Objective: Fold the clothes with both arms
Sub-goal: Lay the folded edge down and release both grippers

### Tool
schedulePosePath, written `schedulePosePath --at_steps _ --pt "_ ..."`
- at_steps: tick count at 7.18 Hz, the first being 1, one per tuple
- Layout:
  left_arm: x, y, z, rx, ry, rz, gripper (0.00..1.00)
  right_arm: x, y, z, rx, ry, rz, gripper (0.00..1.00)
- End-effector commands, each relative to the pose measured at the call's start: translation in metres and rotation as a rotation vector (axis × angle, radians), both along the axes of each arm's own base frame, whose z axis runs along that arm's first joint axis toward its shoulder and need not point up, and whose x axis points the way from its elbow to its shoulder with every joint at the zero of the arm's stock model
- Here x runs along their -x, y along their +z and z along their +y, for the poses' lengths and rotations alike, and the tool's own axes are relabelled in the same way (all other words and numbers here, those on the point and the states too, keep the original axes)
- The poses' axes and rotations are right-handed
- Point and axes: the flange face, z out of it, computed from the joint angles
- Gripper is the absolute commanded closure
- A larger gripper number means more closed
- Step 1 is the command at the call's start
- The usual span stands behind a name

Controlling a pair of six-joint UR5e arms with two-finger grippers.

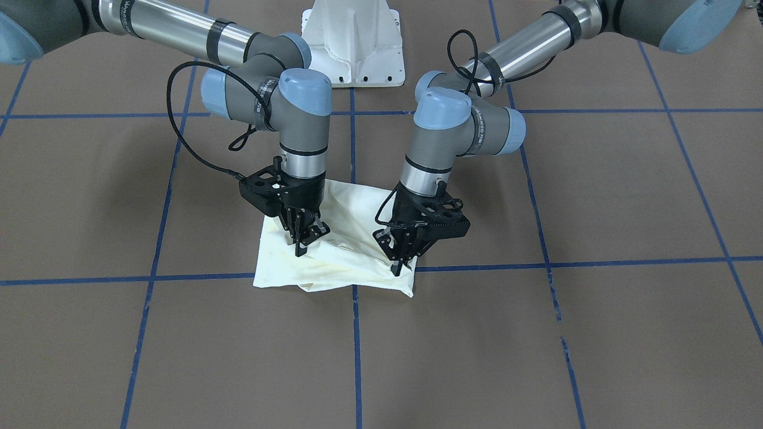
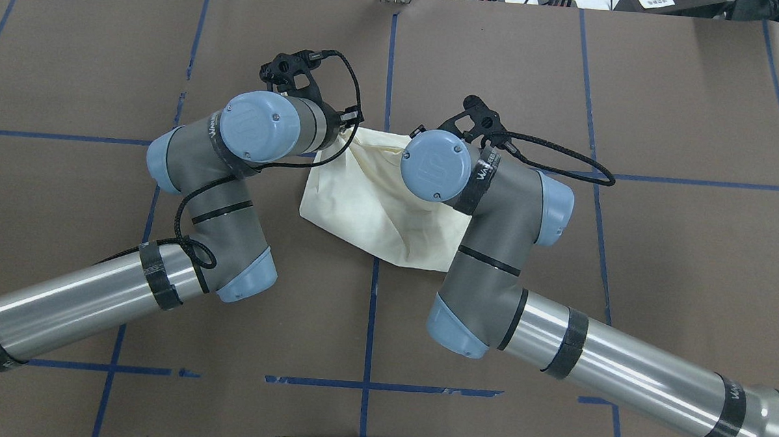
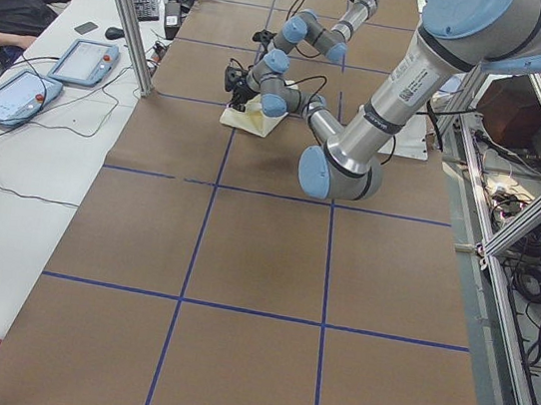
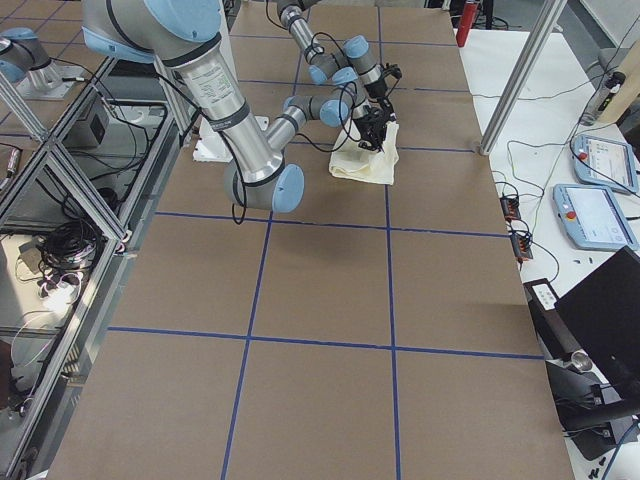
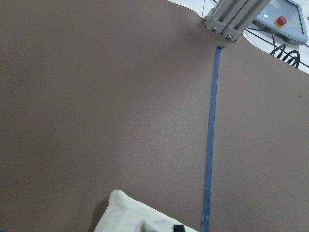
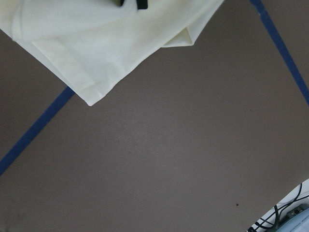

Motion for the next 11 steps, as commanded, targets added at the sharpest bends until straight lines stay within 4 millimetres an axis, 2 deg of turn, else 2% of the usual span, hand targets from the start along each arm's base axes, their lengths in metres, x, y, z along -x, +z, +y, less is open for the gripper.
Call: schedulePosePath --at_steps 1,2,3,4,5,6,7,8,9,11 --pt "0.0 0.003 0.0 -0.064 0.04 -0.054 0.03 0.004 0.005 -0.003 -0.062 -0.089 0.069 0.01" --pt "0.003 0.002 0.0 -0.098 0.059 -0.074 0.0 -0.004 0.004 -0.012 -0.07 -0.104 0.079 0.0" --pt "0.013 0.003 -0.007 -0.1 0.119 -0.072 0.0 -0.024 -0.002 -0.027 -0.072 -0.188 0.065 0.0" --pt "0.03 0.012 -0.009 -0.136 0.197 -0.077 0.0 -0.049 -0.015 -0.033 -0.093 -0.306 0.029 0.0" --pt "0.056 0.03 0.007 -0.224 0.245 -0.047 0.0 -0.08 -0.014 -0.027 -0.145 -0.397 0.023 0.0" --pt "0.071 0.055 0.024 -0.287 0.262 0.022 0.0 -0.093 -0.014 -0.016 -0.168 -0.416 0.014 0.0" --pt "0.068 0.059 0.042 -0.355 0.279 0.097 0.0 -0.094 -0.013 -0.015 -0.168 -0.414 0.015 0.0" --pt "0.053 0.059 0.063 -0.374 0.311 0.133 0.0 -0.094 -0.012 -0.016 -0.171 -0.413 0.017 0.0" --pt "0.046 0.055 0.075 -0.399 0.329 0.163 0.0 -0.094 -0.012 -0.015 -0.171 -0.413 0.018 0.0" --pt "0.033 0.057 0.083 -0.409 0.345 0.181 0.0 -0.093 -0.012 -0.015 -0.171 -0.412 0.02 0.0"
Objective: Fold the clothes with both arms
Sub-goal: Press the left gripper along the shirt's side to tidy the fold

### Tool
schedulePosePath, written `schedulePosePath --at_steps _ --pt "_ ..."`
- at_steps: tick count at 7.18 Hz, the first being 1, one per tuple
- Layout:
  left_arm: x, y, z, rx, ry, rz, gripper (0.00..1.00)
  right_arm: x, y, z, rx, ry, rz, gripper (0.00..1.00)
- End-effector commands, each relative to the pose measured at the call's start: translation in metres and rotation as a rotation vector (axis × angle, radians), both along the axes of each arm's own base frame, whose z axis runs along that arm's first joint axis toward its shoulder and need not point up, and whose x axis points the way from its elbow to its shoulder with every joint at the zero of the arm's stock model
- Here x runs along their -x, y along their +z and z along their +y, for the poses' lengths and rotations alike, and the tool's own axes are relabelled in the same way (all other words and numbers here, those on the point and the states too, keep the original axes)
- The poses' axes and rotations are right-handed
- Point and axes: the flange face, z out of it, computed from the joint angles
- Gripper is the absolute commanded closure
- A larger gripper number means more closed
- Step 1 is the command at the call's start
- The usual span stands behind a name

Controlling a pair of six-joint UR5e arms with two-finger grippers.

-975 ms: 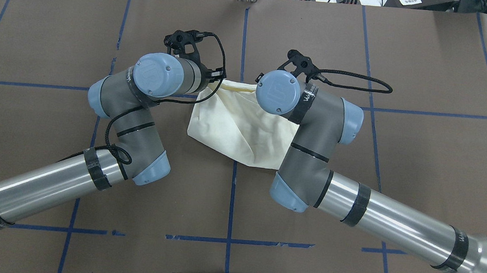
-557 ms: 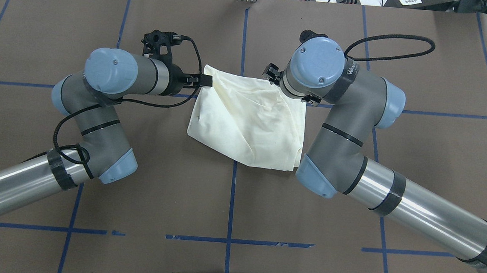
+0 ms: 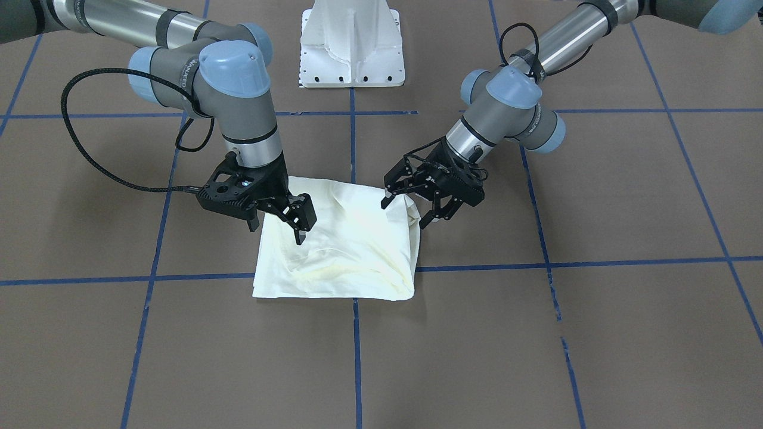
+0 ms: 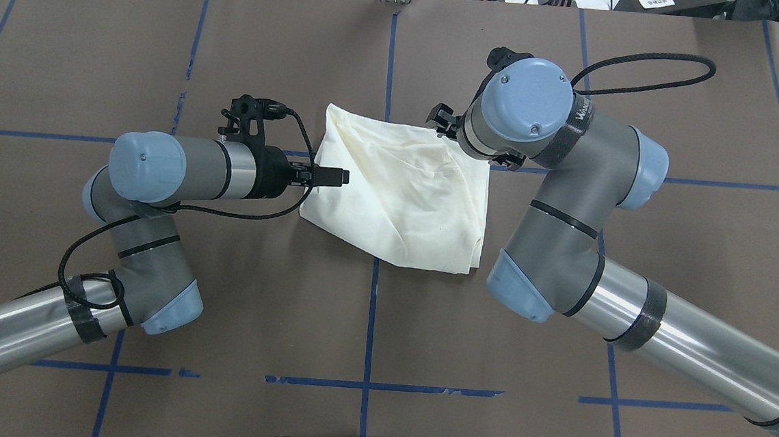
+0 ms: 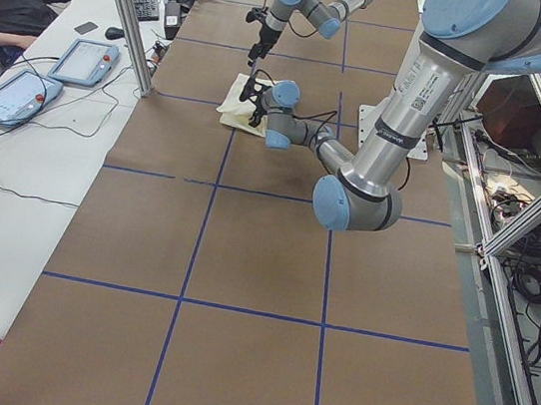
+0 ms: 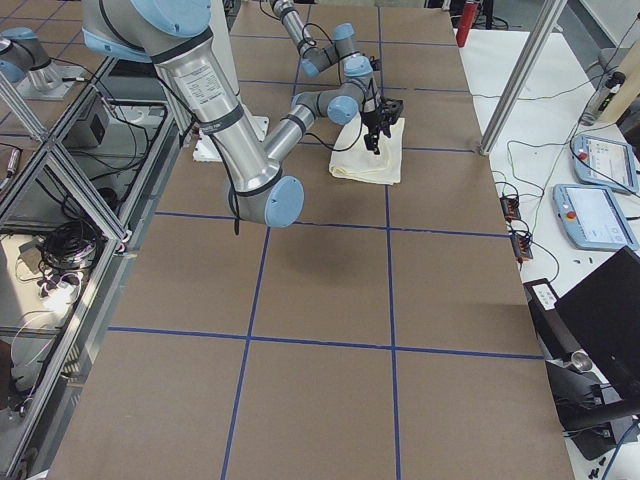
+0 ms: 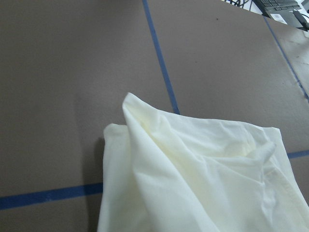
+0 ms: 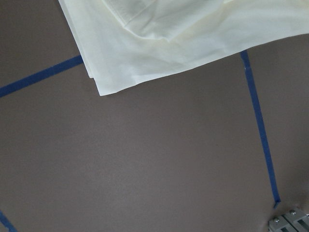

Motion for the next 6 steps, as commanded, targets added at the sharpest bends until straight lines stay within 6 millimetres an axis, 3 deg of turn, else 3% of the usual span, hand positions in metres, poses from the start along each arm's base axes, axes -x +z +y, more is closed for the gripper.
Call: schedulePosePath --at_steps 1,2,5,6 --pt "-0.014 0.006 0.006 -0.002 0.019 0.002 0.01 0.0 0.0 0.0 -0.001 0.0 0.0 0.0" --pt "-0.023 0.011 0.019 0.002 0.042 -0.005 0.12 0.0 0.002 0.0 0.0 0.001 0.003 0.0" --pt "-0.03 0.019 0.033 0.003 0.082 -0.012 0.25 0.0 0.007 0.001 0.005 0.002 0.009 0.0" --pt "-0.021 0.035 0.042 -0.008 0.114 0.013 0.32 0.0 0.008 0.001 0.004 0.004 0.012 0.0"
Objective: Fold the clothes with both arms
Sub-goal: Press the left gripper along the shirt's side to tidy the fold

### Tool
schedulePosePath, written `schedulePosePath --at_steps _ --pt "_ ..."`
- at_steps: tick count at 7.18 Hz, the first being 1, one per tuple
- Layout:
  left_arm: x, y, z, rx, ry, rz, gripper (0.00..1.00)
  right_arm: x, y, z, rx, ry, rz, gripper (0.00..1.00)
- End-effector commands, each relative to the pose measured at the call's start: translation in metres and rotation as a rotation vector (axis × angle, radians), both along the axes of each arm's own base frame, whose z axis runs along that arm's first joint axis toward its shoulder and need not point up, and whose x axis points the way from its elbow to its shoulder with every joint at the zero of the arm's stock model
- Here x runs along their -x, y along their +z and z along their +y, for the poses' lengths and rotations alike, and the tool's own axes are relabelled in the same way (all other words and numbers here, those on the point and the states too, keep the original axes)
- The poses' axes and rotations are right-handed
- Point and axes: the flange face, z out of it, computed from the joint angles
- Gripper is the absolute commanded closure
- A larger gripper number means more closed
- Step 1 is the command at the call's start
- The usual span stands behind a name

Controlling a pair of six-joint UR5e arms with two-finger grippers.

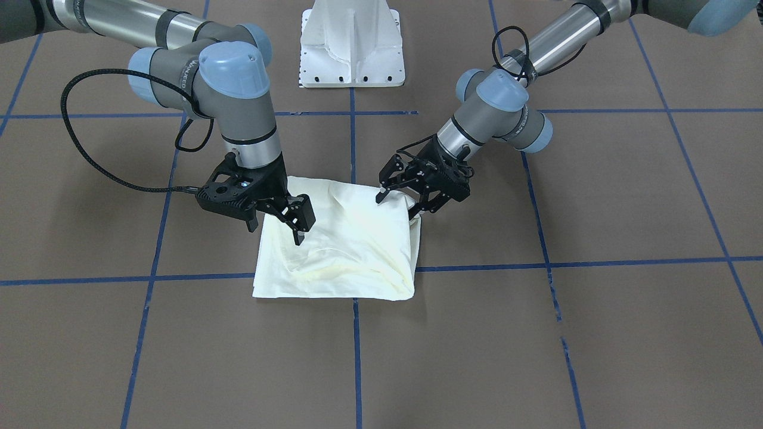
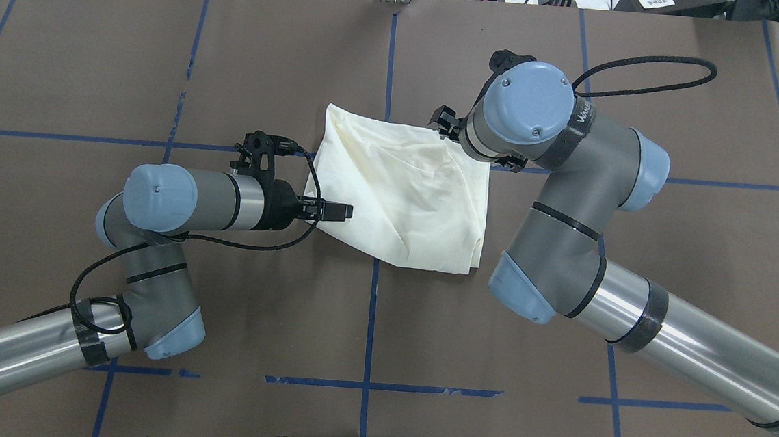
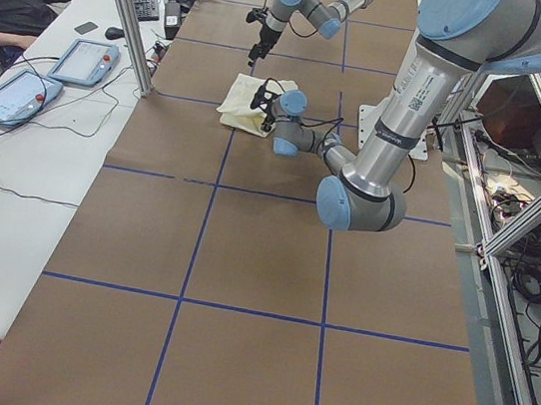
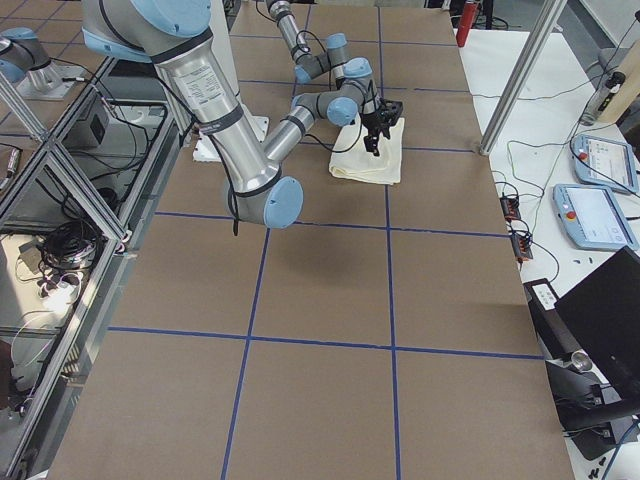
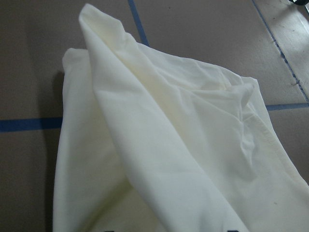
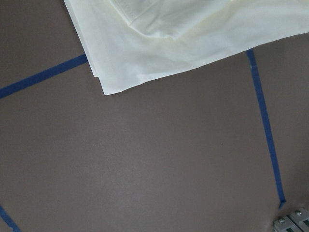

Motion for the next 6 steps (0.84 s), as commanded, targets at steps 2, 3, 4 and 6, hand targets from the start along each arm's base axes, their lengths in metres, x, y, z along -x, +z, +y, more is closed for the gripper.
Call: schedulePosePath --at_steps 2,3,4,6 --pt "0.024 0.053 0.025 -0.02 0.069 0.042 0.4 0.001 0.002 0.001 0.002 0.001 0.003 0.0" --pt "0.025 0.053 0.026 -0.023 0.077 0.049 0.56 0.001 0.002 0.001 0.002 0.001 0.003 0.0" --pt "0.025 0.049 0.026 -0.025 0.078 0.058 0.92 0.001 0.002 0.001 0.002 0.001 0.003 0.0" --pt "0.027 0.05 0.026 -0.019 0.075 0.06 1.0 0.001 0.003 0.001 0.003 0.001 0.004 0.0"
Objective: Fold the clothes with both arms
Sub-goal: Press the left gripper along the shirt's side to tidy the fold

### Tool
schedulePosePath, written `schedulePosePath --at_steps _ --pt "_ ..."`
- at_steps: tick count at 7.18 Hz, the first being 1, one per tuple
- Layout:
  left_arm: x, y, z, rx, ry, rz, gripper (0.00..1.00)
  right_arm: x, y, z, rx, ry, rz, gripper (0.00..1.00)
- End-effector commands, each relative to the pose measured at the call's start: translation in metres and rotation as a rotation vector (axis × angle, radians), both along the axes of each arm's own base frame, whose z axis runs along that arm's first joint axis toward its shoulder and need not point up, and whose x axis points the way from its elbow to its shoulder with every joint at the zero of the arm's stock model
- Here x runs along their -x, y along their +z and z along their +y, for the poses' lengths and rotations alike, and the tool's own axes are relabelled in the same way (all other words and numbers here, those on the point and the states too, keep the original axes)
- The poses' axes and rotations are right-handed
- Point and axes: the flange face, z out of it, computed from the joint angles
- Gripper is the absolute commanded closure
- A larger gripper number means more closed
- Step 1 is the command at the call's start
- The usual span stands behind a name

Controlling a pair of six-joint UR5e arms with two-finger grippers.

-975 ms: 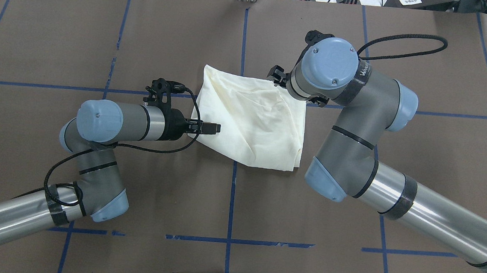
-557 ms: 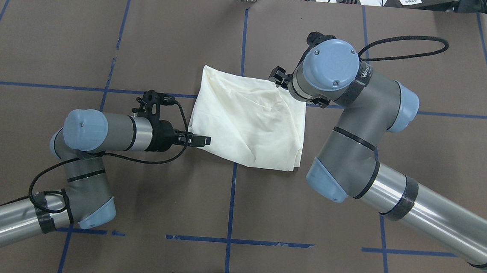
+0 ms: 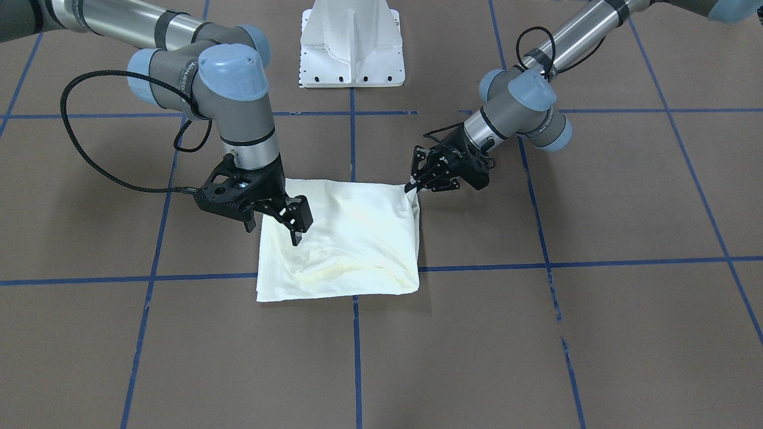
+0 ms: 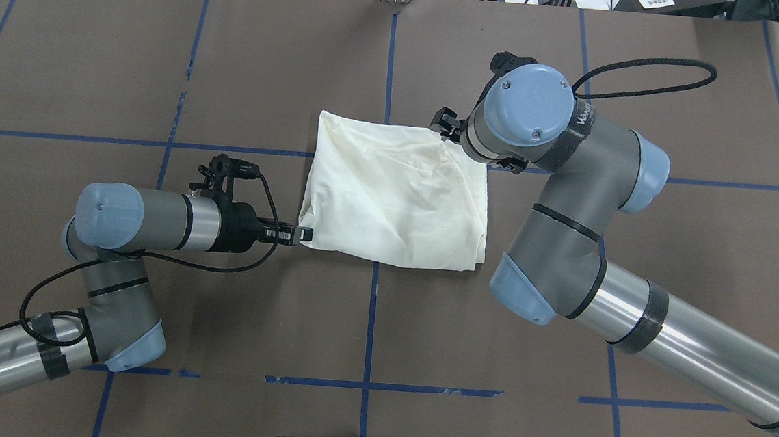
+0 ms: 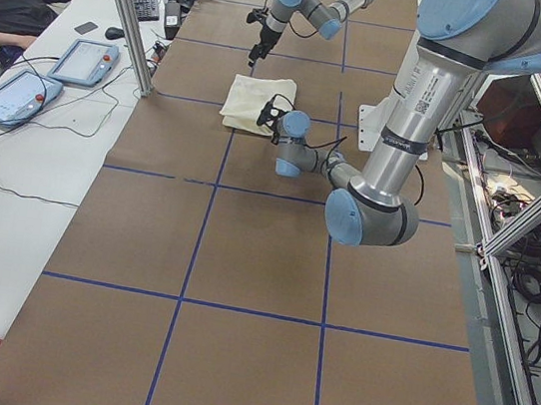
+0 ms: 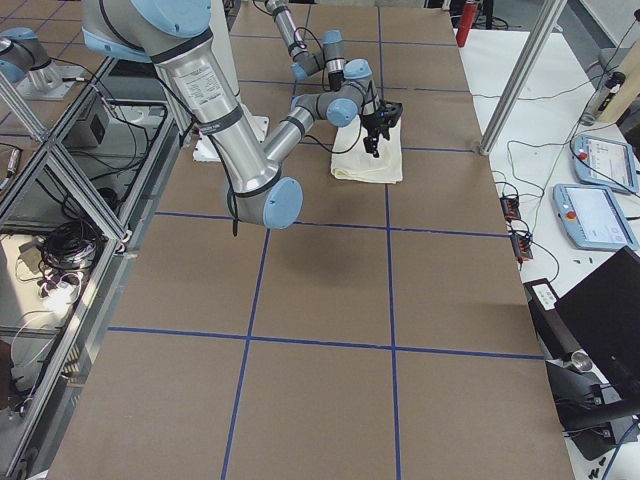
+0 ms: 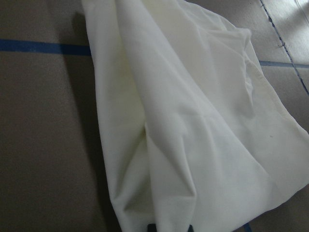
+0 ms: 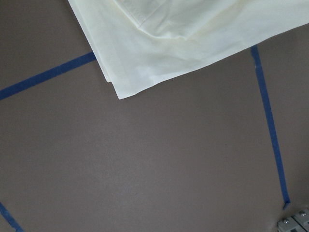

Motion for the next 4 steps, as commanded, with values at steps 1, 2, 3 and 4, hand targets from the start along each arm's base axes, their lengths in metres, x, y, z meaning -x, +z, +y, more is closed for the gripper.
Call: schedulePosePath --at_steps 1,2,3,4 --pt "0.003 0.007 0.001 0.003 -0.001 -0.01 1.0 0.001 -0.001 0.001 0.0 -0.001 -0.001 0.0" --pt "0.005 0.013 0.001 0.007 -0.002 -0.017 1.0 0.0 -0.001 0.0 -0.002 -0.001 -0.002 0.0" --pt "0.008 0.011 -0.001 0.003 -0.005 -0.009 0.74 0.001 0.0 0.0 -0.001 -0.001 0.0 0.0" --pt "0.021 0.006 -0.008 -0.001 -0.014 -0.005 0.31 0.001 0.0 0.0 -0.002 -0.002 0.0 0.0"
